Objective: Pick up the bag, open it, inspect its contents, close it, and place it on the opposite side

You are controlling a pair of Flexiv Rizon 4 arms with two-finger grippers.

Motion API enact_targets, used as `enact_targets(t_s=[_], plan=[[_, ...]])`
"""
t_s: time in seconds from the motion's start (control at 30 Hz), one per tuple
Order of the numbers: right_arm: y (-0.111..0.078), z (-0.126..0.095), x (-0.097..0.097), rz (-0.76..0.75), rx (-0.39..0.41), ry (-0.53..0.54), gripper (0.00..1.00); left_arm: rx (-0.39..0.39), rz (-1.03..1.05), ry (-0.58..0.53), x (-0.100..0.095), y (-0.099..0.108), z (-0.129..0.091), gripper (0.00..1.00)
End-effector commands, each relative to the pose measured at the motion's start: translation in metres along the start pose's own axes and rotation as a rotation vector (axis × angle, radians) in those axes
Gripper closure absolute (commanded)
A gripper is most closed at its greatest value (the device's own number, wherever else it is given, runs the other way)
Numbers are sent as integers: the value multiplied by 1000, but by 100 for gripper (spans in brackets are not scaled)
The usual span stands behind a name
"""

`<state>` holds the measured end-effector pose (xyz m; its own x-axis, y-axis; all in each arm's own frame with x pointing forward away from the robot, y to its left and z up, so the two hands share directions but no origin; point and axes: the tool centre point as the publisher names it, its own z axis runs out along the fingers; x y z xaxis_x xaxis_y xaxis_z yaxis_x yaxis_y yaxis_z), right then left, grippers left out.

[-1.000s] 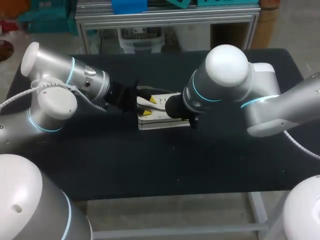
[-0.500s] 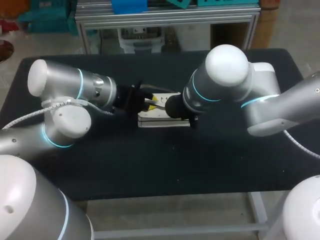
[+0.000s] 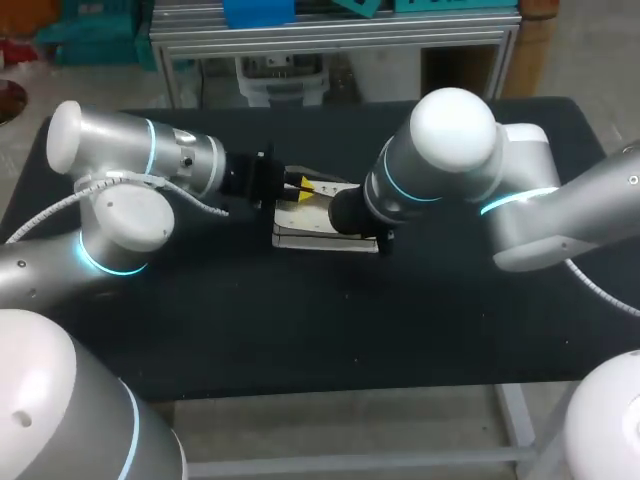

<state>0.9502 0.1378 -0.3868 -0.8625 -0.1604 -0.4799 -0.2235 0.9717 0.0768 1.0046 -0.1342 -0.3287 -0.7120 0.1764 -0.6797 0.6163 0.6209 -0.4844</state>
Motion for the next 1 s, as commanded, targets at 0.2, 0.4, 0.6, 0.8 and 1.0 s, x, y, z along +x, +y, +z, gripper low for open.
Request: enact_targets(t_s=[0.2,0.4,0.6,0.8,1.0], plan=[[-2,5,6,0,5,-1,100,27,-112,117,-32,10,-18,100],[-2,5,6,0,5,-1,100,10,-142,177,-33,15,-14,100],[-2,5,6,0,5,-1,100,-40,-159,218,-24,17,-2,53],[-2,5,6,0,5,-1,100,-78,-166,218,-19,20,9,51],[-2,5,6,0,5,-1,100,-118,-215,233,-23,32,22,55]])
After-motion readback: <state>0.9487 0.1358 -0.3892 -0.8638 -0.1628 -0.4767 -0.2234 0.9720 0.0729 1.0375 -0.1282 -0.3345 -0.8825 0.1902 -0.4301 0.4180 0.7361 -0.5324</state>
